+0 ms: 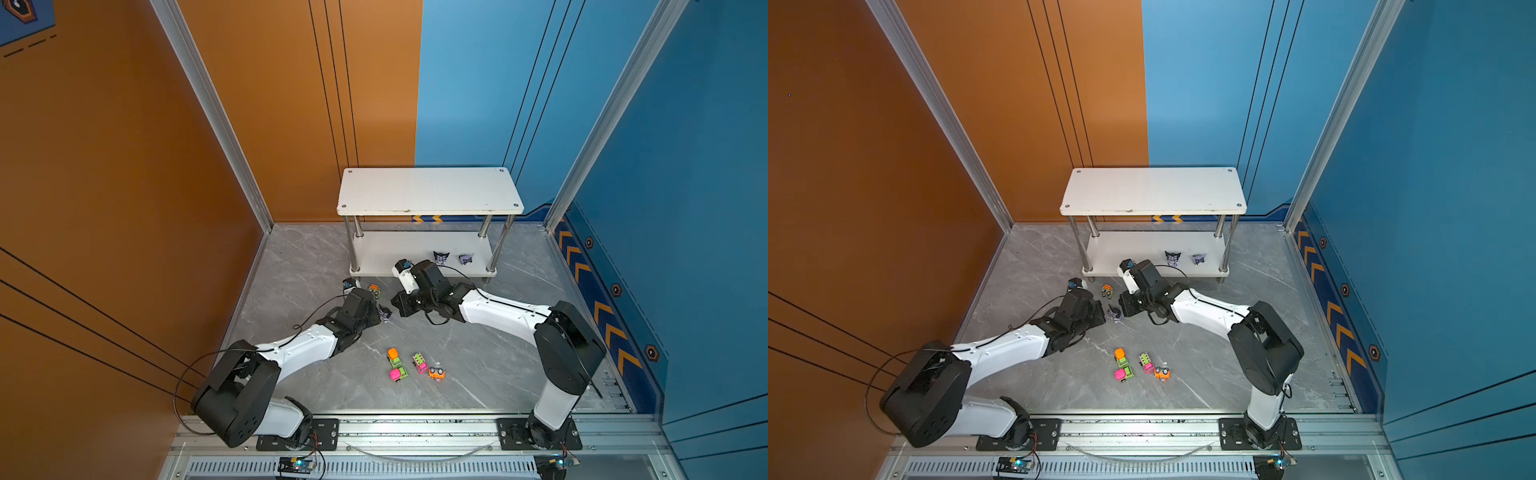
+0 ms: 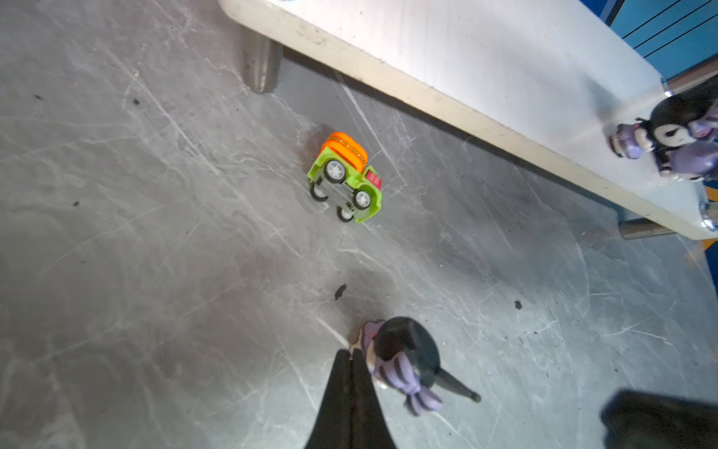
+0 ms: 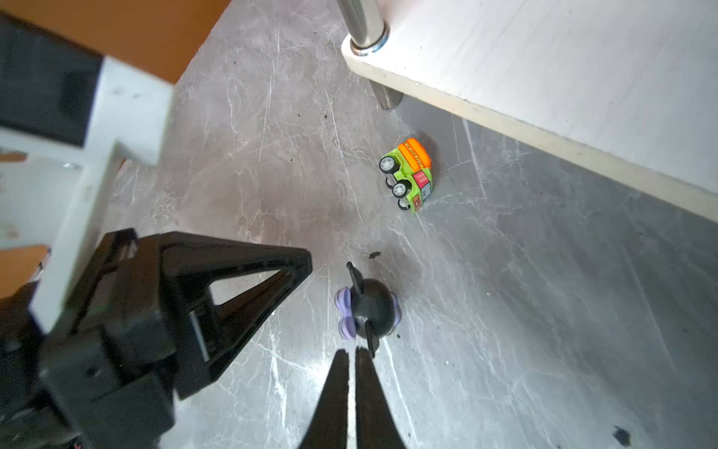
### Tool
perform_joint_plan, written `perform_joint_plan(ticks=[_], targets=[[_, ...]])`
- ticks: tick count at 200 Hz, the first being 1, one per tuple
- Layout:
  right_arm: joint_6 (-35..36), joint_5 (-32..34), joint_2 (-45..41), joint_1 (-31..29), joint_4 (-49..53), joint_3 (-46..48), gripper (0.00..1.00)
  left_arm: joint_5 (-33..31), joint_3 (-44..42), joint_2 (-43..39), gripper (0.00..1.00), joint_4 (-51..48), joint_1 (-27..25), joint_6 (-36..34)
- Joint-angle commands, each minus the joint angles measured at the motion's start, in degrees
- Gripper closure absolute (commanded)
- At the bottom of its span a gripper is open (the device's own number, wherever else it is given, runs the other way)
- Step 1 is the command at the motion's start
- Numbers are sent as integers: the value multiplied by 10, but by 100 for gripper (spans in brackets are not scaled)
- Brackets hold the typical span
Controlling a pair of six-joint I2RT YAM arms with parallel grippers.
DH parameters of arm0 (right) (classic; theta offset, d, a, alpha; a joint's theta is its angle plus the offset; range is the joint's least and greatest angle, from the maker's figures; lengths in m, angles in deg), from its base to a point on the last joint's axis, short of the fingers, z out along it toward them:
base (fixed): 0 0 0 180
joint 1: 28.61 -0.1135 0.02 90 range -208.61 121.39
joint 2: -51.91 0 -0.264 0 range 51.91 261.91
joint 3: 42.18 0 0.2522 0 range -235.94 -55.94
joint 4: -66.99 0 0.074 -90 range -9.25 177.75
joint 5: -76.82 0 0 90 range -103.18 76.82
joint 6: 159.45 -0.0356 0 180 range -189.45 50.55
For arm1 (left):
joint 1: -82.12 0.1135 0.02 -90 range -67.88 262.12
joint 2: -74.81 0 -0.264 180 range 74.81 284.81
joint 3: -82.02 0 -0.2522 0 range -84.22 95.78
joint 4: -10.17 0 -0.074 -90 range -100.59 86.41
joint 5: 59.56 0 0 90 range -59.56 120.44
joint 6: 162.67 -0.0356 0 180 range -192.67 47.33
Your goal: Place and organize the plastic toys onto the shelf
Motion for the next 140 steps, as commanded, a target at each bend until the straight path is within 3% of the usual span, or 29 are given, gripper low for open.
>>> perform_joint_plan(ticks=[1, 65, 140], targets=[[-9, 6, -6, -12, 7, 25, 91, 21, 31, 21, 100, 30, 9, -15], [-26, -8, 43, -28, -11, 17, 91, 51, 42, 61, 100, 61, 16, 7], [-22, -5, 91, -1, -10, -17, 92, 51, 19, 38, 100, 58, 19, 6]])
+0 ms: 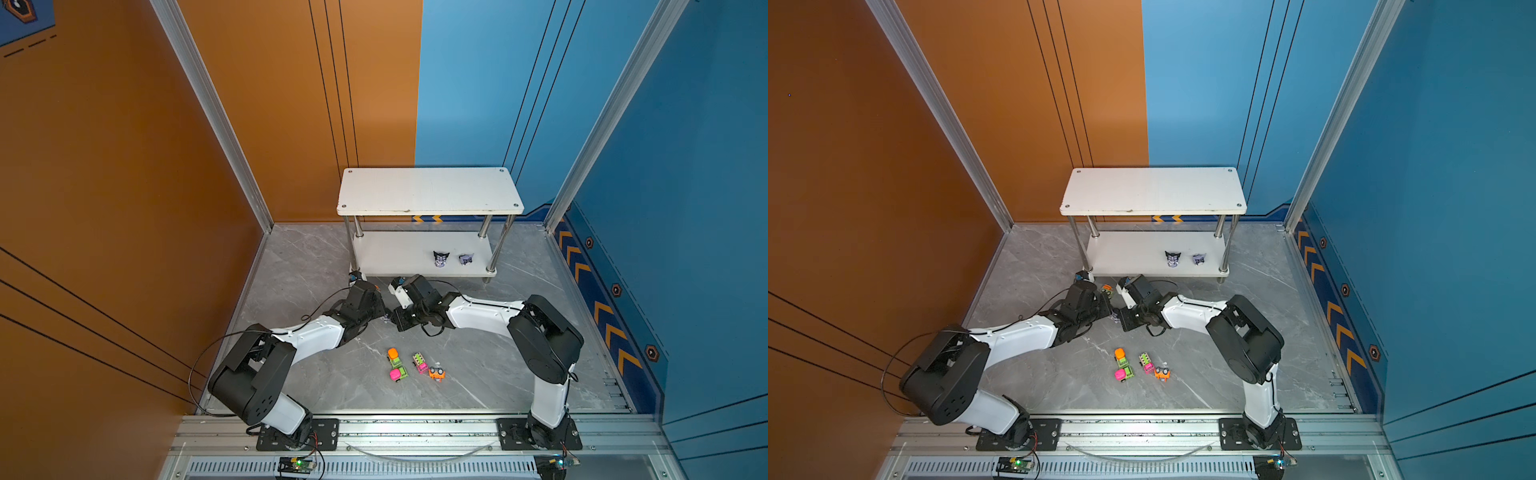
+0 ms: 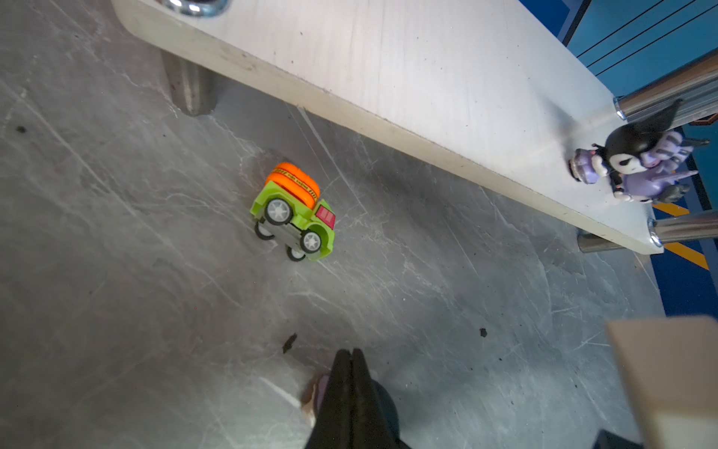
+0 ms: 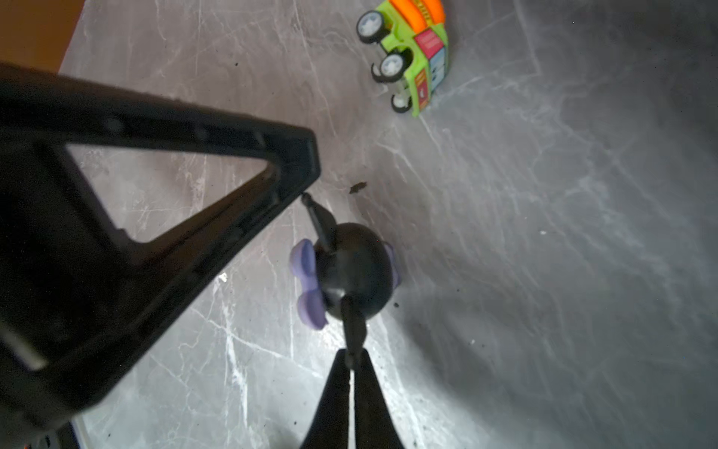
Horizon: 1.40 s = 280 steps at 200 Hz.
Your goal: Place and organize the plastic toys onto the shelf
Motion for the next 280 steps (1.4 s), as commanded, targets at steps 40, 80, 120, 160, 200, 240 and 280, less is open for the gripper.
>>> perform_joint_plan(ticks=[40, 80, 120, 160, 200, 240, 280], targets=[[8, -2, 19, 16, 1, -45, 92, 7, -23, -34, 100, -12, 5, 3], [10, -1, 17, 22, 3, -44, 92, -21, -39, -80, 84, -58, -19, -1], [9, -1, -16, 31, -7, -9, 92, -117, -50, -138, 61, -143, -96, 13], [6, 7, -89, 40, -14, 52, 92, -157, -63, -126, 43, -137, -144, 45], [22, 38, -215, 79, 24, 134, 92, -168, -46, -59, 33, -98, -154, 50], [36, 49, -337, 126, 58, 190, 91, -180, -12, 2, 21, -75, -153, 31], [40, 48, -401, 157, 82, 205, 91, -197, 4, 50, 27, -41, -150, 23]])
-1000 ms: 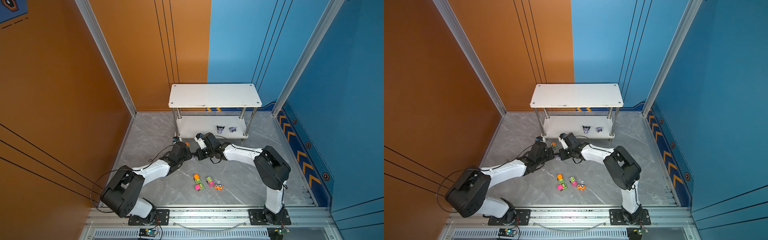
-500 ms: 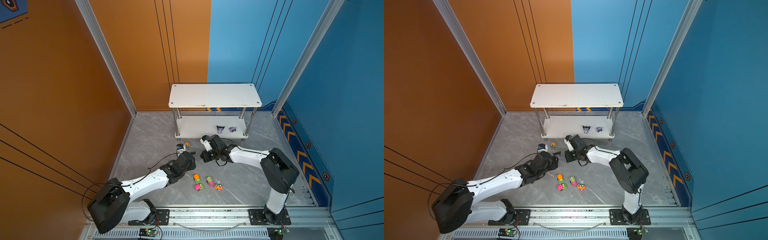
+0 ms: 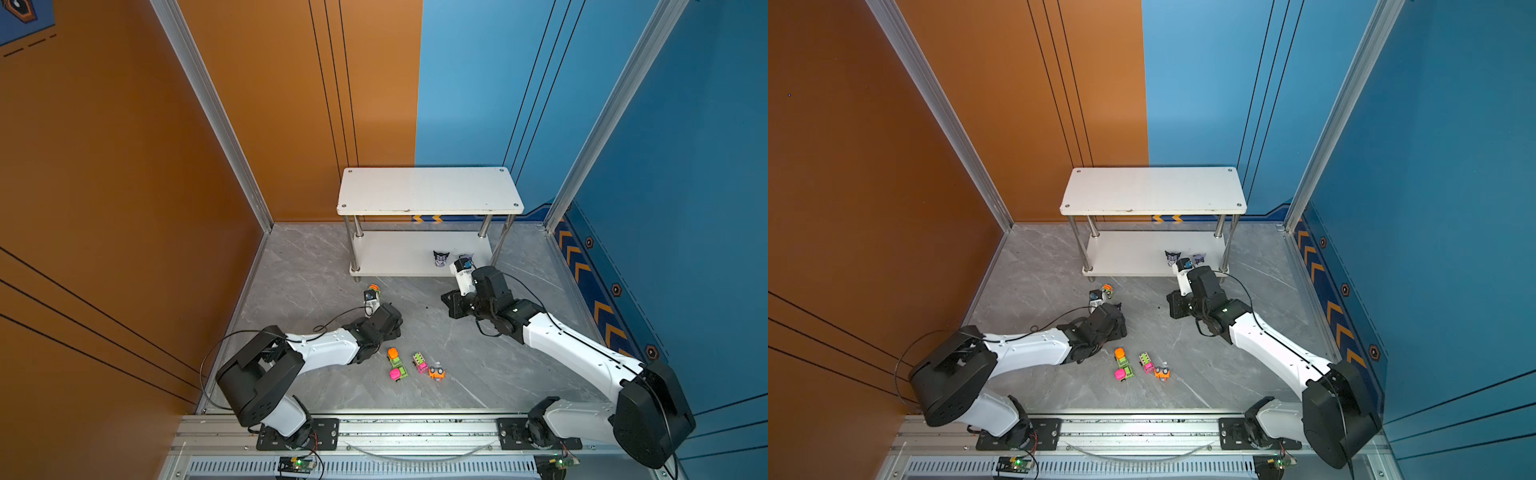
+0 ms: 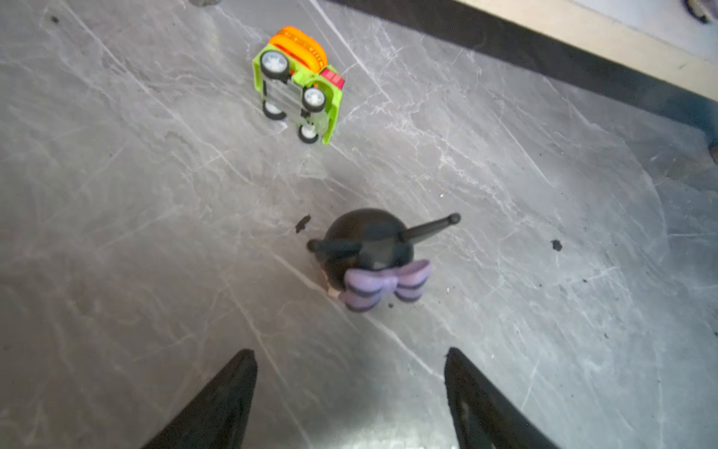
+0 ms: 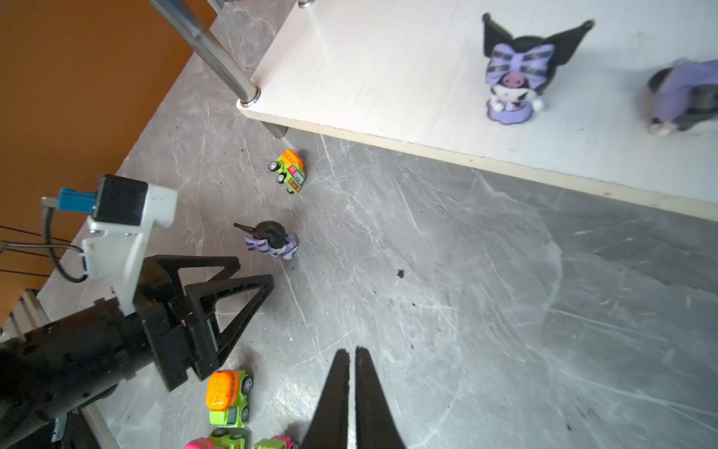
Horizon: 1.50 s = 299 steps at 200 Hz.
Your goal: Place and organize the plastic toys onto the shelf
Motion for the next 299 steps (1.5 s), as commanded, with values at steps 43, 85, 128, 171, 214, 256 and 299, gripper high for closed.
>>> perform_joint_plan(ticks=[43, 85, 128, 171, 214, 256, 299], targets=[[8, 1, -21, 13, 30, 11, 90, -7, 29, 60, 40, 59, 24, -25], [2, -11, -1, 13, 21, 9, 91, 16, 38, 70, 45, 70, 43, -46], [-1, -25, 11, 13, 18, 3, 90, 44, 43, 88, 49, 88, 57, -63], [-2, -29, 11, 13, 16, 3, 90, 68, 52, 102, 55, 96, 67, -81], [-4, -32, 8, 13, 14, 7, 90, 86, 63, 103, 70, 99, 75, -104], [-2, -30, 8, 13, 13, 12, 90, 116, 67, 79, 76, 96, 75, -134], [3, -23, -8, 17, 13, 17, 90, 130, 120, 23, 75, 26, 66, -230]])
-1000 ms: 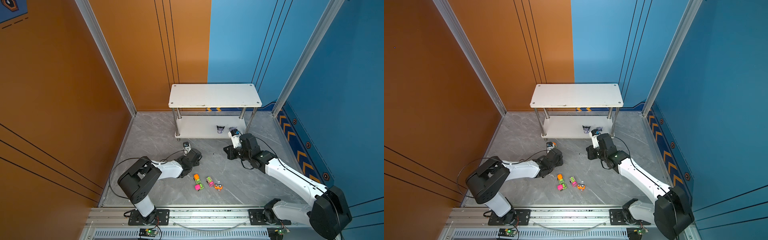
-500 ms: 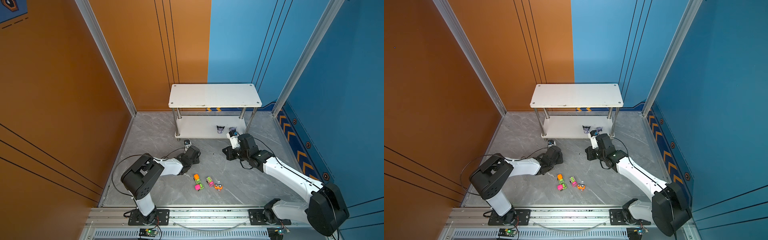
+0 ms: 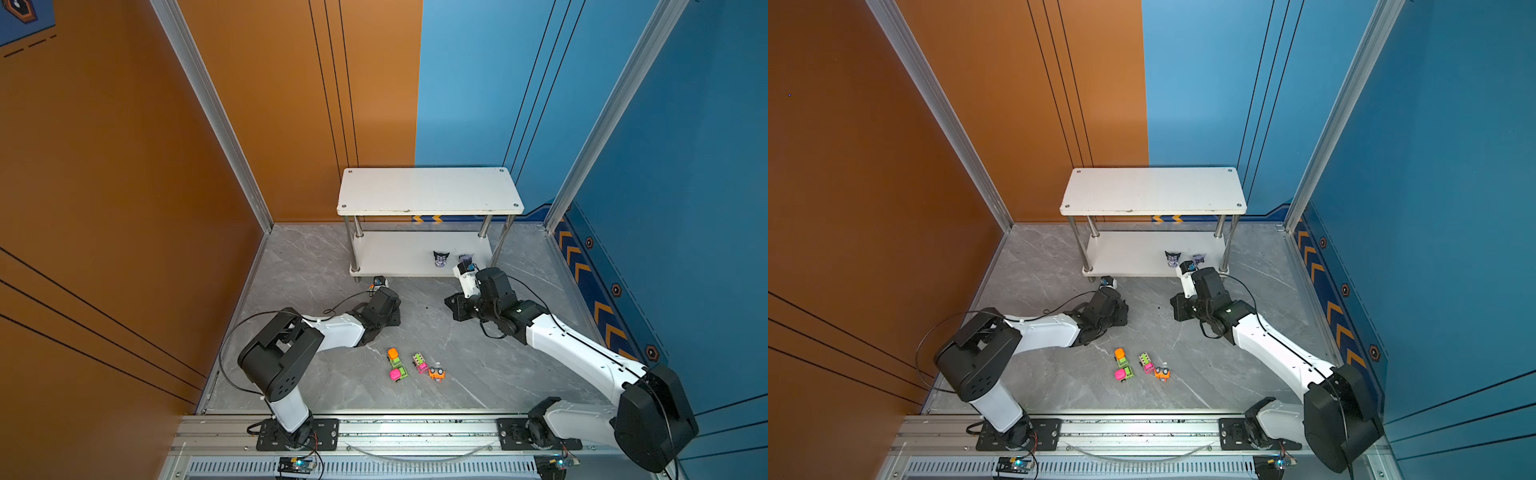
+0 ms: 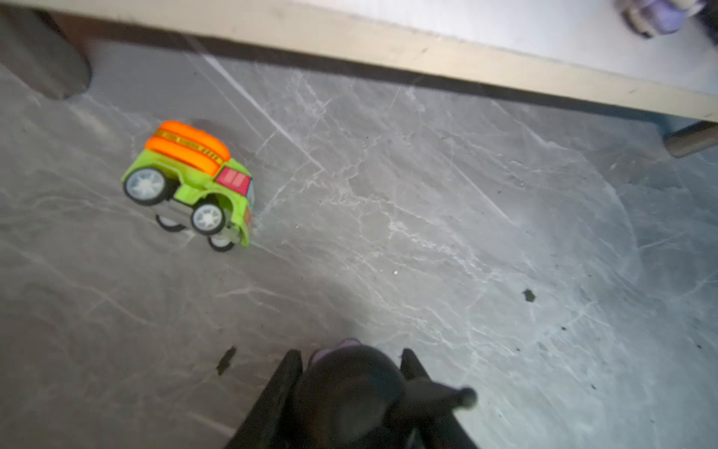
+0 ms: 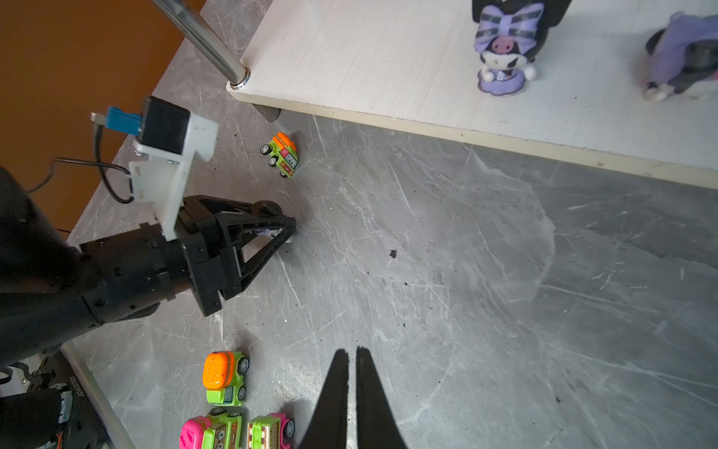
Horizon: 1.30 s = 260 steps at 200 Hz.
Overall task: Place and organize the plastic toys onto the shelf
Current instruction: 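Carry the figure with the left gripper onto the lower shelf board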
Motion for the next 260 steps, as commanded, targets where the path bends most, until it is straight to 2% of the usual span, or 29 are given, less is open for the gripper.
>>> perform_joint_plan(ticks=[1, 39, 98, 154, 260], targets=[[1, -1, -17, 6, 0, 10, 90, 18, 58, -40, 75, -39, -6, -81], [5, 7, -43, 12, 7, 18, 90, 24, 137, -15, 75, -58, -5, -155], [6, 12, -77, 24, 12, 31, 91, 58, 268, 92, 76, -65, 7, -188], [4, 7, -66, 27, 1, 37, 91, 54, 317, 161, 76, -59, 24, -195], [2, 6, -56, 29, -10, 40, 91, 44, 371, 223, 74, -68, 50, -197]])
